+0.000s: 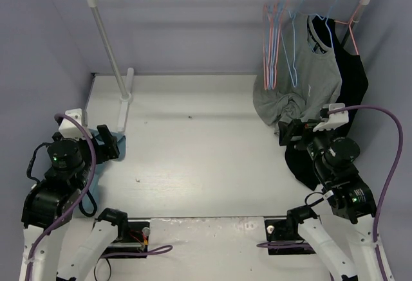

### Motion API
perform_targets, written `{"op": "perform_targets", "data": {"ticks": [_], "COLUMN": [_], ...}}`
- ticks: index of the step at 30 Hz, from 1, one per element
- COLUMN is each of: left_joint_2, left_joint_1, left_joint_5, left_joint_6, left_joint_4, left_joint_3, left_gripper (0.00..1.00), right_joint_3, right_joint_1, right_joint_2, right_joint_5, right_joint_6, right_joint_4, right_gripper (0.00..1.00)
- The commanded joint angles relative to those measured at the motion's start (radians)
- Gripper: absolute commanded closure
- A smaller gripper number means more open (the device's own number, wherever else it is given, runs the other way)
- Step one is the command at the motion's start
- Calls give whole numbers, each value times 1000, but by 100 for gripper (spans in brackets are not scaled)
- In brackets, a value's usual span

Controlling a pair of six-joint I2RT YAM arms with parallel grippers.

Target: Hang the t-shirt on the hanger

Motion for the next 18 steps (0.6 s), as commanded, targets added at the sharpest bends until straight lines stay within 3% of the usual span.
{"op": "perform_targets", "data": {"ticks": [1, 8, 13, 18], "left_joint_2": [50, 198, 297, 481], "left_joint_1": [4, 9, 61, 219], "left_joint_5": [-83, -375, -416, -405], "left_joint_6": [-94, -366, -551, -647], "left_joint_4": [1, -96, -35, -25], "left_joint_3": [-18, -106, -213, -252], "left_gripper": [22, 22, 17, 16], "right_joint_3": [9, -13, -22, -5], "right_joint_1": [12, 29, 60, 86], "right_joint_2": [7, 14, 20, 53], "right_joint_5": [-61, -83, -57, -50], "right_joint_6": [-3, 14, -15, -28], "right_joint_4": [47, 57, 73, 61], "right_gripper": [0, 0, 0, 0]}}
